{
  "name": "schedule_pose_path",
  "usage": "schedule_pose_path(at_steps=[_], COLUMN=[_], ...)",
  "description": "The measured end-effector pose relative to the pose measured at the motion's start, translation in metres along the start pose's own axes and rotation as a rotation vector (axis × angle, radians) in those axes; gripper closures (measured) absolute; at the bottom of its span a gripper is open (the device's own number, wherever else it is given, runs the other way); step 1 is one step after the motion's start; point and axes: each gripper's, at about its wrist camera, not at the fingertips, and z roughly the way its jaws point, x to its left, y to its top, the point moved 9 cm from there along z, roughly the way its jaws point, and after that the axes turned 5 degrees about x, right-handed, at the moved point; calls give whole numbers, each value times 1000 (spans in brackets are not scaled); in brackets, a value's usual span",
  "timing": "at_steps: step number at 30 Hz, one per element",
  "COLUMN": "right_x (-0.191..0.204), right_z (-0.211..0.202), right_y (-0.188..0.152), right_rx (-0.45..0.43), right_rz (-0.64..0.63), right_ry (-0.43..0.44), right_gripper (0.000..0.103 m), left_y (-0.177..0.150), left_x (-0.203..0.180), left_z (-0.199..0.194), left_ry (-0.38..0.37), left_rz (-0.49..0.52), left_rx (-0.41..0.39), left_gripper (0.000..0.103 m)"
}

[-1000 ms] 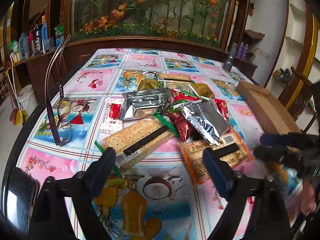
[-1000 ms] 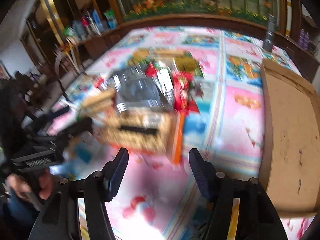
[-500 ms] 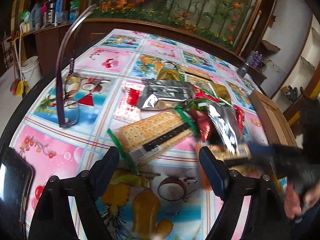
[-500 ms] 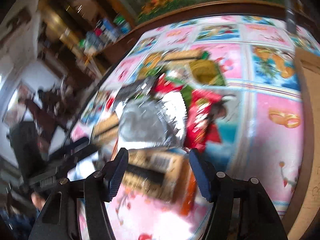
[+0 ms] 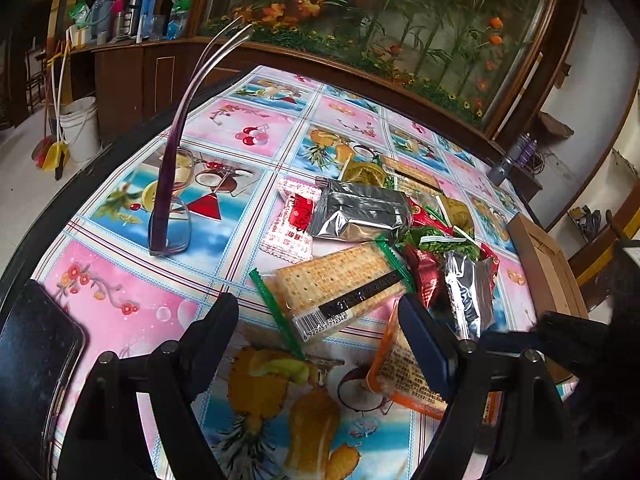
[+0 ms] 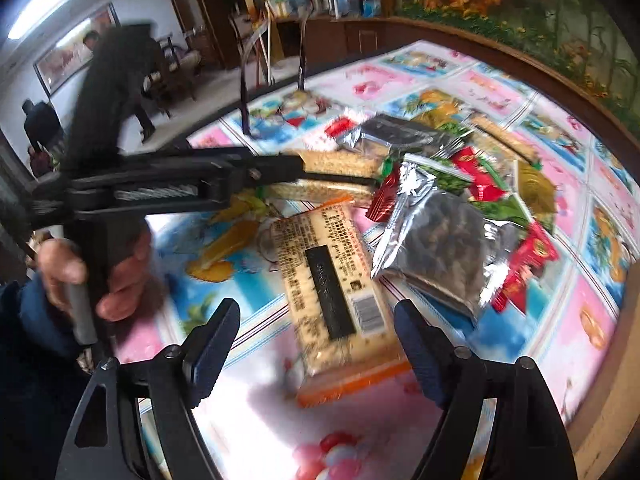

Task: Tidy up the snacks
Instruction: 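Grasp the beige cracker pack with the right gripper while the left grasps the green-topped cracker pack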

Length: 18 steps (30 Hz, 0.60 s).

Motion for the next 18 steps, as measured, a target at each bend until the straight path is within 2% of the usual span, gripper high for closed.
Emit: schedule_pose_path(at_steps=[1, 2, 4, 7, 10, 13, 15, 18], right_x=[-2, -7, -5, 4, -8, -33, -53, -75], right_z=[7, 14, 17, 19, 14, 2, -5, -11], right_y=[4, 6, 1, 0, -2, -9, -13, -20], right_rx=[5, 10, 24, -4, -39, -76, -97, -119], right_rz=[2, 5, 16, -36, 12, 152, 266, 414], right_ry=[-3, -1, -12, -98, -134, -91, -31, 68], right_gripper=[20, 24, 44, 45, 45, 45, 45, 45], left_y=[0, 0, -1, -1, -3, -6, -9, -4], left_x=[-1, -1, -2, -6, -13, -24, -31, -42], left_z=[1, 1, 2, 2, 0, -1, -1, 0], left_ry=[1, 1, 1, 1, -7, -29, -42, -13], left_rz=[1, 4, 11, 26, 55, 96, 120, 193], left_rx=[3, 5, 6, 7, 2, 6, 24, 64], left_gripper=[22, 22, 22, 22, 22, 21, 21, 20])
